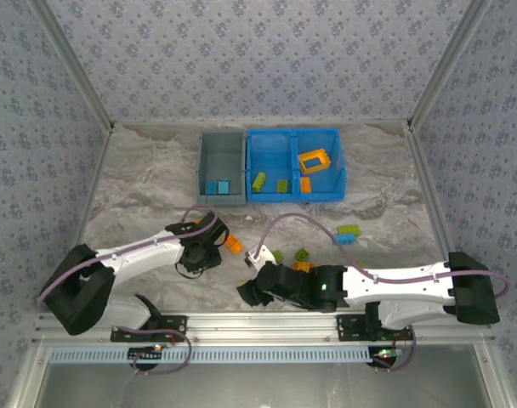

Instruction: Sort the legos into containers by color

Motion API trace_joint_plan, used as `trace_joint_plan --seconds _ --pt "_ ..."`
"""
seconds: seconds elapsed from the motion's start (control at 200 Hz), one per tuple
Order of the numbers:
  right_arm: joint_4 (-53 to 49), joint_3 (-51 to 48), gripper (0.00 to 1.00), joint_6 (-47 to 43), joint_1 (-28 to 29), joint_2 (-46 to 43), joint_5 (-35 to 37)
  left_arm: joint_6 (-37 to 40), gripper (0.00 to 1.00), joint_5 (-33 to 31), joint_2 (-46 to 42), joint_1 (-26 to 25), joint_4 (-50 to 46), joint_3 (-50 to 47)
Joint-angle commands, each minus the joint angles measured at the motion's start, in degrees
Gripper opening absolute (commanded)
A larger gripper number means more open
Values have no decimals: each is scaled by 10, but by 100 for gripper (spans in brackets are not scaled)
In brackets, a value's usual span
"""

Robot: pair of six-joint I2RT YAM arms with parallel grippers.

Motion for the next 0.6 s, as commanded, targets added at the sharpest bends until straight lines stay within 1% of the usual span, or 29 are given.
trace_joint_plan --seconds 0.0,0.08,0.14,0.18,0.265,0.365,0.39,0.475,0.595 --pt "-18 18 64 12 -2 -23 64 26 25 -33 -59 -1 -74 70" --pt "-38 32 64 16 -5 -40 141 60 26 -35 -66 16 -91 129" --pt "-27 36 64 11 -10 -50 193 92 26 -9 -43 46 -89 171" --pt "2 34 65 -7 -15 -55 210 114 26 11 -19 65 -80 198" --pt "60 32 66 -46 -40 -59 222 148 26 57 41 100 -55 256" --pt "99 39 67 -68 -74 -50 224 182 26 82 122 124 -44 332" --pt "106 40 67 -71 -82 -48 224 188 26 92 142 131 -25 352" --pt "112 47 68 -65 -108 -45 214 201 26 117 212 153 -18 411" --pt "103 53 68 -51 -131 -47 200 202 25 145 283 181 -9 462"
